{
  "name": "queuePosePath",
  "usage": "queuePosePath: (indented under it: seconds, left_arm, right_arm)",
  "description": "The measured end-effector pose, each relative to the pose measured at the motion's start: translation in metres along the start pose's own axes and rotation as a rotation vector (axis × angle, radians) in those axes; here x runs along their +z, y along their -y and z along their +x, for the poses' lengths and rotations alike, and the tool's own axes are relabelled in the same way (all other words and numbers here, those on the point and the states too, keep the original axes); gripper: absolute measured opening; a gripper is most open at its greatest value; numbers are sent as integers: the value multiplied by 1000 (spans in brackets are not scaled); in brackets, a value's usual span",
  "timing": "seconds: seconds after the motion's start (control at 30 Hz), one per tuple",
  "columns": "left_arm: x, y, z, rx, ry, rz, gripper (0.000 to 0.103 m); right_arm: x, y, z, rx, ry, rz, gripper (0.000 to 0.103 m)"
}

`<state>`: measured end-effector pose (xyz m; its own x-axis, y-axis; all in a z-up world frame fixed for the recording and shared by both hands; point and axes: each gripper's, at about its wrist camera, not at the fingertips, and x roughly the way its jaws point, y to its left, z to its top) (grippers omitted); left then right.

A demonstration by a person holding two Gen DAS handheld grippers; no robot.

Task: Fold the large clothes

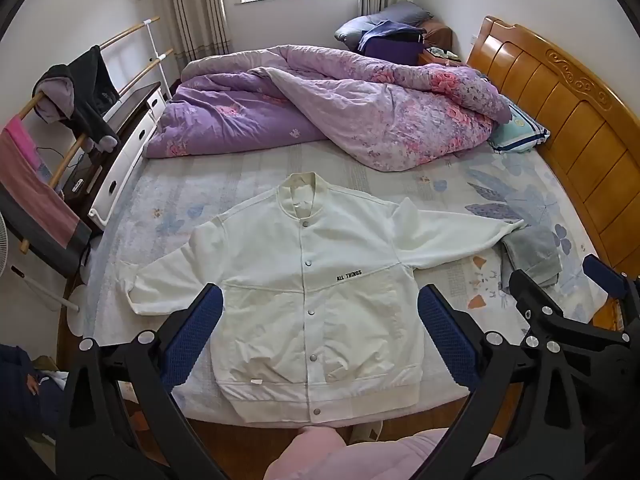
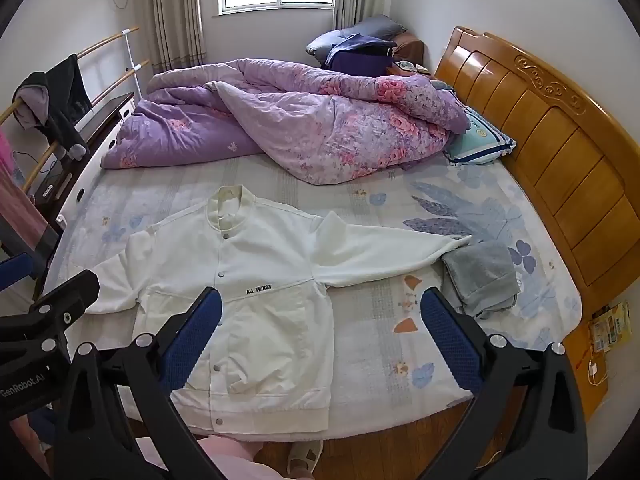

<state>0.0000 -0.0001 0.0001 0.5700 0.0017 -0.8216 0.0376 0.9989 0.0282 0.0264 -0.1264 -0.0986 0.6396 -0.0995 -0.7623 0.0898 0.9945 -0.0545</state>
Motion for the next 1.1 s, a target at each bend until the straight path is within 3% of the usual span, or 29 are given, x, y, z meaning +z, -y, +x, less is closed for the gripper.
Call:
queuePosePath:
  seconds: [1.1]
  left_arm:
    - [0, 0, 1, 6, -1, 3, 98]
  right_arm:
    - [-4, -14, 2, 0, -13, -6, 96]
